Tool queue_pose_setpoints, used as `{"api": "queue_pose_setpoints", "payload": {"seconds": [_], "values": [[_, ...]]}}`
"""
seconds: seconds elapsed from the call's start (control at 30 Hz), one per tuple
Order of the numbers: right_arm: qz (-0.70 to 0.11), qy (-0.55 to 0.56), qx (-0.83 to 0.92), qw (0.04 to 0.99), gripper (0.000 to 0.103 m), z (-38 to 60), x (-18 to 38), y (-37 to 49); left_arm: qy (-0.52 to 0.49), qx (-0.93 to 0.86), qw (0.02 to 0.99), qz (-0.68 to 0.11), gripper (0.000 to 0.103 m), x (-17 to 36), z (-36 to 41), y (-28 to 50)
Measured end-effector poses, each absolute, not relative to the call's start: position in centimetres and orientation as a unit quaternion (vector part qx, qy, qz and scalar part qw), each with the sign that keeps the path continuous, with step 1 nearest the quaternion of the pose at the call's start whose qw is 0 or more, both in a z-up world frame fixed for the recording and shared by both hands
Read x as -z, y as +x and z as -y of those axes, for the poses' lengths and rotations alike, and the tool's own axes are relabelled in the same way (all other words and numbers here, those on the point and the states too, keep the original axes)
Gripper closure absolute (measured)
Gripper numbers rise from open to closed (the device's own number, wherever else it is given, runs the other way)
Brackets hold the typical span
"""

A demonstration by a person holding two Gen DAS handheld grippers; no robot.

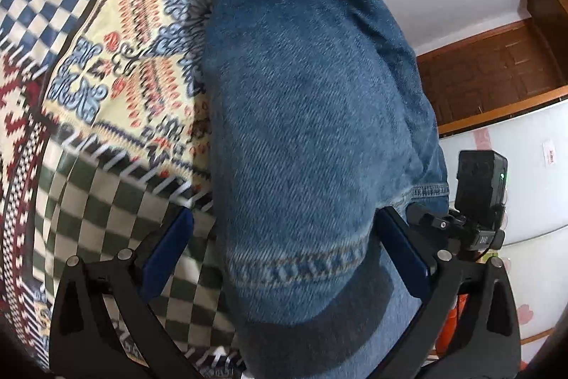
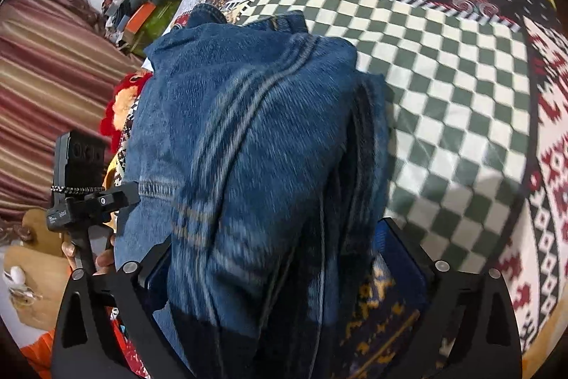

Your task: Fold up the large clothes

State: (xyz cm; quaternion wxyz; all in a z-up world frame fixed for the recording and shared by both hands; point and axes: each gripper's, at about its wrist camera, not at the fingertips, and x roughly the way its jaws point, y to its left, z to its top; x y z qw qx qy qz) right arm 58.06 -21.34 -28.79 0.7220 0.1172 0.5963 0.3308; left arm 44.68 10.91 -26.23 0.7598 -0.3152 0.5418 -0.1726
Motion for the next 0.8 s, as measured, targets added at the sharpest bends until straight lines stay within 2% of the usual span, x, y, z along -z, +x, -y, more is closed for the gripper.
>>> {"api": "queue_pose_setpoints", "payload": {"seconds": [0.2,0.27,0.33,0.43,0.57,0.63,0.8], "values": [[-0.606,0.139,-0.341,0.705,0.001,20.0,29.6,59.7,-0.330,0.179,0.754,-0.540,0.000,26.6,-10.2,46.7],[-0.604,0.155,-0.339,0.704,0.004,20.2,29.6,59.7,-0.335,0.186,0.751,-0.537,0.008,26.6,-9.7,47.2],[-0.602,0.165,-0.349,0.699,0.022,20.3,29.3,59.5,-0.317,0.182,0.757,-0.542,0.012,26.1,-8.9,47.6],[-0.600,0.162,-0.348,0.702,0.038,20.2,28.3,58.9,-0.291,0.177,0.770,-0.540,0.025,24.9,-7.7,47.5],[-0.592,0.148,-0.339,0.716,0.048,19.3,26.3,57.9,-0.282,0.181,0.780,-0.528,0.038,22.7,-8.1,46.3],[-0.587,0.140,-0.340,0.721,0.052,18.9,25.0,57.2,-0.268,0.184,0.792,-0.517,0.041,21.1,-7.8,45.4],[-0.563,0.120,-0.353,0.737,0.054,16.5,20.9,54.8,-0.242,0.180,0.824,-0.480,0.042,16.3,-8.5,43.9]]}}
